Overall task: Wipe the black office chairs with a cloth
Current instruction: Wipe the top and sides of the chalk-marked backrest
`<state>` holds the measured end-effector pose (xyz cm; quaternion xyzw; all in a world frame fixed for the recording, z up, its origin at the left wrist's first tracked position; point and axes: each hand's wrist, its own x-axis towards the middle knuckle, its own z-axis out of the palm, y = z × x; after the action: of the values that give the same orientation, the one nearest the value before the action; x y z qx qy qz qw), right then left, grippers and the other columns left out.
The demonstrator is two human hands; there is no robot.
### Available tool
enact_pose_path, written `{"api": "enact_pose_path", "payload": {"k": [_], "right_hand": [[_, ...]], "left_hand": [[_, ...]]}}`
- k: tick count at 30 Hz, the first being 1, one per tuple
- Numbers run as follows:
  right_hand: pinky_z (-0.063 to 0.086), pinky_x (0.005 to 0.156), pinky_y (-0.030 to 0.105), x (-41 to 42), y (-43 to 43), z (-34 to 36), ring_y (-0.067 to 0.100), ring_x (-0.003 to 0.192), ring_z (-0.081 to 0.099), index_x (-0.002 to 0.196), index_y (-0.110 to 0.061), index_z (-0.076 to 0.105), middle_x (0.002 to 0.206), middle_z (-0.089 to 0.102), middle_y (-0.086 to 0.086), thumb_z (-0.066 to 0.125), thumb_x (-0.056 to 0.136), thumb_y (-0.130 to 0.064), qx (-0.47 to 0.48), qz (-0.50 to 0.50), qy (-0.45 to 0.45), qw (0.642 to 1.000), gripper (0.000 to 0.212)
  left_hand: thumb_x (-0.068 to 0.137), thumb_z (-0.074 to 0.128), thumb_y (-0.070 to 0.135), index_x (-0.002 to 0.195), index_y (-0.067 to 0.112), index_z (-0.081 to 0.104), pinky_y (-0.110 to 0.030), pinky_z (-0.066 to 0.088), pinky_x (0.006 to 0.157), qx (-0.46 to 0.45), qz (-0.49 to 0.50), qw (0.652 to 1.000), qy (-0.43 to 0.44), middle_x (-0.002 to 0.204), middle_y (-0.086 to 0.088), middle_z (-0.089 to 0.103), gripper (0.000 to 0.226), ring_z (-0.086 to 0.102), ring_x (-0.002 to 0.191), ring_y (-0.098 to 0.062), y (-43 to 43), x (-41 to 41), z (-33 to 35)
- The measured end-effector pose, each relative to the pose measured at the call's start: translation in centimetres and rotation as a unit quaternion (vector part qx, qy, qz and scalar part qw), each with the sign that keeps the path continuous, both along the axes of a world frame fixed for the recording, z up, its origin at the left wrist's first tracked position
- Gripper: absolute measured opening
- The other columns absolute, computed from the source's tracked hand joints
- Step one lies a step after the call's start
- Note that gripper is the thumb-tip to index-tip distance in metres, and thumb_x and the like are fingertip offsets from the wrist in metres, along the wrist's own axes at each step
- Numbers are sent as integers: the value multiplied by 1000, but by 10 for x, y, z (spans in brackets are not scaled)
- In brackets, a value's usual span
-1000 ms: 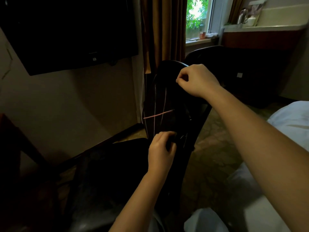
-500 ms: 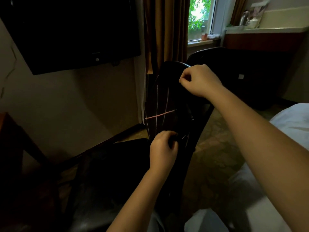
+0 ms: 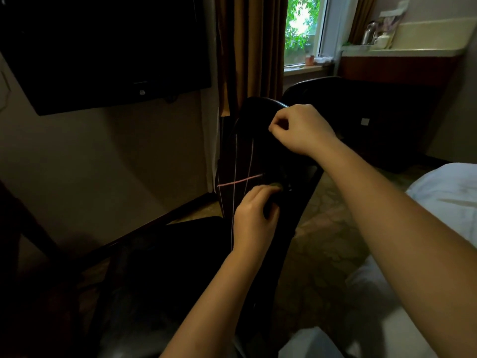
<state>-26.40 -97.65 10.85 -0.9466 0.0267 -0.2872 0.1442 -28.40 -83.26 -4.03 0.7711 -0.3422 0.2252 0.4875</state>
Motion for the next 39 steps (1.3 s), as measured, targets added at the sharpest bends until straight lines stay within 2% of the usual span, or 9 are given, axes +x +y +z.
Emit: {"api": "enact_pose_path", "payload": {"k": [4, 10, 13, 18, 25, 32, 35, 39], "right_hand": [[39, 74, 24, -2, 1, 1, 13, 95, 59, 101, -19, 73, 98, 66, -2, 56, 94, -25, -4, 1, -4, 1000, 19], [39, 70, 25, -2, 4, 2, 9, 83, 52, 102, -20, 72, 93, 60, -5, 56, 95, -26, 8, -1, 1, 1000, 18], [37, 67, 23, -2, 5, 2, 7, 80, 50, 101, -20, 71, 89, 57, -8, 56, 95, -26, 6, -4, 0, 1000, 17], [33, 58, 18, -1, 4, 1, 6, 77, 50, 100, -21, 71, 88, 55, -9, 56, 96, -26, 3, -9, 5, 1000, 17], [38, 69, 24, -2, 4, 1, 7, 81, 51, 102, -20, 71, 89, 56, -9, 55, 95, -25, 4, -7, 3, 1000, 18], [39, 71, 25, -2, 3, 0, 8, 84, 53, 102, -20, 71, 95, 61, -5, 56, 95, -26, -2, -8, 5, 1000, 18], [38, 72, 25, -1, 3, 0, 8, 84, 52, 101, -20, 72, 96, 65, -2, 56, 94, -26, -4, -9, -5, 1000, 18], [39, 73, 25, 0, 5, 1, 10, 83, 53, 103, -20, 72, 96, 64, -1, 56, 94, -26, -6, -13, -2, 1000, 19]], "left_hand": [[81, 68, 1, 121, 20, 63, -28, 48, 100, 34, 14, 997, 67, 121, 8, 59, 44, 55, 115, -5, 26, -6, -46], [84, 65, 1, 119, 22, 64, -34, 51, 95, 89, 60, 978, 178, 113, 12, 61, 41, 57, 106, -2, 70, -7, -102], [84, 64, -1, 119, 22, 64, -32, 49, 98, 74, 65, 981, 170, 116, 11, 61, 42, 57, 110, -3, 70, -13, -103], [83, 66, 0, 120, 23, 63, -24, 48, 99, 33, 35, 991, 126, 118, 12, 60, 43, 55, 112, -1, 42, -14, -53], [84, 64, 6, 115, 16, 66, -21, 48, 93, 33, 20, 999, 37, 111, 5, 63, 33, 56, 107, -7, 3, -11, 5], [88, 64, 11, 118, 21, 61, -12, 41, 91, 66, 32, 993, 90, 114, 10, 57, 32, 50, 107, -1, 23, -11, -29], [87, 65, 11, 117, 24, 62, -15, 44, 93, 85, 52, 987, 124, 113, 11, 57, 32, 51, 107, -1, 40, -12, -56], [86, 66, 9, 114, 21, 64, -20, 49, 89, 112, 73, 983, 129, 107, 9, 60, 30, 55, 103, -6, 58, -14, -85]]}}
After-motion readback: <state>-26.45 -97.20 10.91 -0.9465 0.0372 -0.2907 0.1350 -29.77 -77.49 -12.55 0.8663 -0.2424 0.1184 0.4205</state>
